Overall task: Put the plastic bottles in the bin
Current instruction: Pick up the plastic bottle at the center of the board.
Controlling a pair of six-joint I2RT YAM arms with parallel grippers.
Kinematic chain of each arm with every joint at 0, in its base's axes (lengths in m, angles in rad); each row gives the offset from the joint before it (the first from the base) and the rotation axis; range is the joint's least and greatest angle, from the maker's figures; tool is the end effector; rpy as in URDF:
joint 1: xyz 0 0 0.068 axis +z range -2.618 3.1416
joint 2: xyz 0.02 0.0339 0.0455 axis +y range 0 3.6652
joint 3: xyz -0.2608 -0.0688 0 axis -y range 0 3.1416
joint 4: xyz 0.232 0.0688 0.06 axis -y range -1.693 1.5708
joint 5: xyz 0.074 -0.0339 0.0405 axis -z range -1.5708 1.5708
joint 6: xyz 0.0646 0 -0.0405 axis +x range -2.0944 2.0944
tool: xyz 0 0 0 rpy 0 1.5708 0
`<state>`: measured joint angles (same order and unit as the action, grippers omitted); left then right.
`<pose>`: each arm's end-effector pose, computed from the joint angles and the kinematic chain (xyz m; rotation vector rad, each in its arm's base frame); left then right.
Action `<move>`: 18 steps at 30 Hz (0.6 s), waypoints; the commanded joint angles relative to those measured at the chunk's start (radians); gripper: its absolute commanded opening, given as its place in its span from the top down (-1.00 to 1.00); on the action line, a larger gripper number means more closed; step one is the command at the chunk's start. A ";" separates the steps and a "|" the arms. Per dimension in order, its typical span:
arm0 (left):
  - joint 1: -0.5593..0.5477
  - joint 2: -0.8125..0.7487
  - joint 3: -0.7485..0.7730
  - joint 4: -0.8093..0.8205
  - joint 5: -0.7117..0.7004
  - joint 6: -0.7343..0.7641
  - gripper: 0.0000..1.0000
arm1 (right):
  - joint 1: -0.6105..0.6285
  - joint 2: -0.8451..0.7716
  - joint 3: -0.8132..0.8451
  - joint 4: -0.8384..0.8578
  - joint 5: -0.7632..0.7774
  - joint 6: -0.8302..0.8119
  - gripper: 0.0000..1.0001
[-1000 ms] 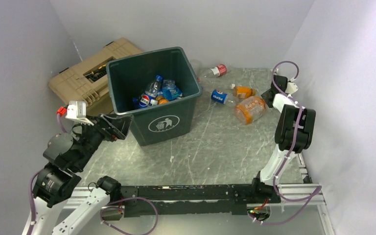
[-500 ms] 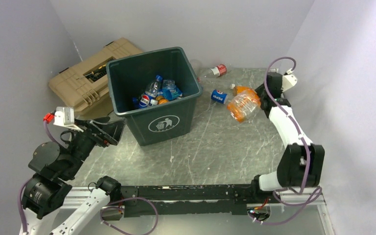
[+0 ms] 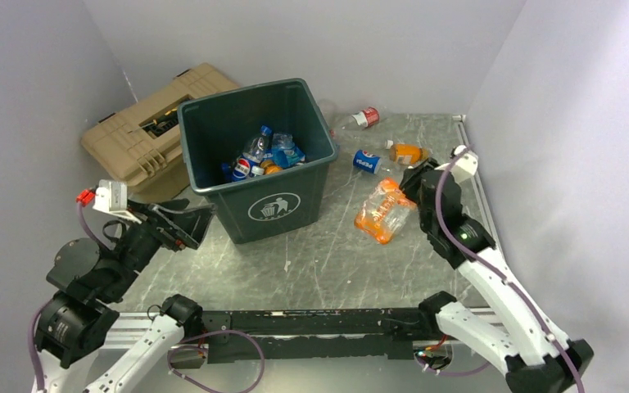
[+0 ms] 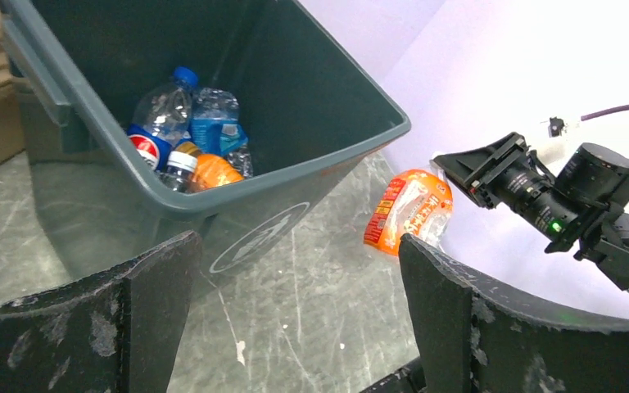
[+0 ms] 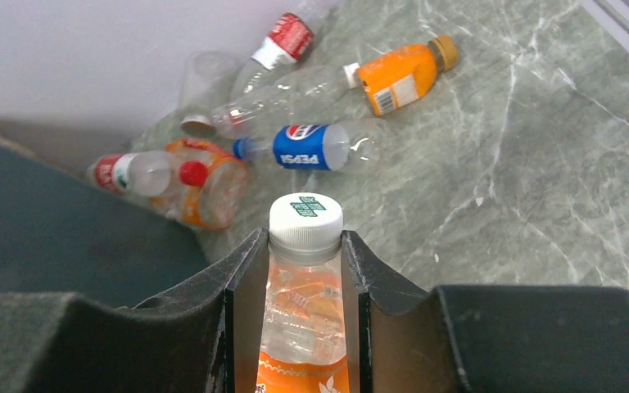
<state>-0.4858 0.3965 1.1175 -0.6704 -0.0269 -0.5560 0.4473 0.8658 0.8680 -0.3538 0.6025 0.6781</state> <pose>0.0472 -0.0230 0.4194 -0.0776 1.5739 -0.8065 0.1982 0.0545 0.3288 0.6021 1.7633 0.1998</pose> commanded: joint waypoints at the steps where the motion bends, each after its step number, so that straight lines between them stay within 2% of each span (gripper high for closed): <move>1: 0.002 0.074 0.028 0.056 0.107 -0.016 -0.95 | 0.028 -0.128 -0.001 -0.046 -0.048 -0.064 1.00; 8: 0.001 0.190 0.048 0.231 0.274 -0.007 -0.99 | 0.028 -0.306 0.013 0.132 -0.602 -0.201 1.00; 13: 0.002 0.242 -0.043 0.576 0.455 -0.142 -0.99 | 0.028 -0.314 0.074 0.221 -0.944 -0.163 1.00; 16: 0.002 0.337 -0.055 0.737 0.594 -0.263 -0.99 | 0.028 -0.303 0.084 0.321 -1.064 -0.099 1.00; 18: 0.002 0.430 0.021 0.707 0.715 -0.265 -0.99 | 0.028 -0.303 0.085 0.348 -1.052 -0.072 1.00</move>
<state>-0.4858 0.6815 1.0706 -0.1612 0.4210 -0.7113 0.4725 0.5556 0.9100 -0.1673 -0.2741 0.5434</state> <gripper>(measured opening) 0.995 0.372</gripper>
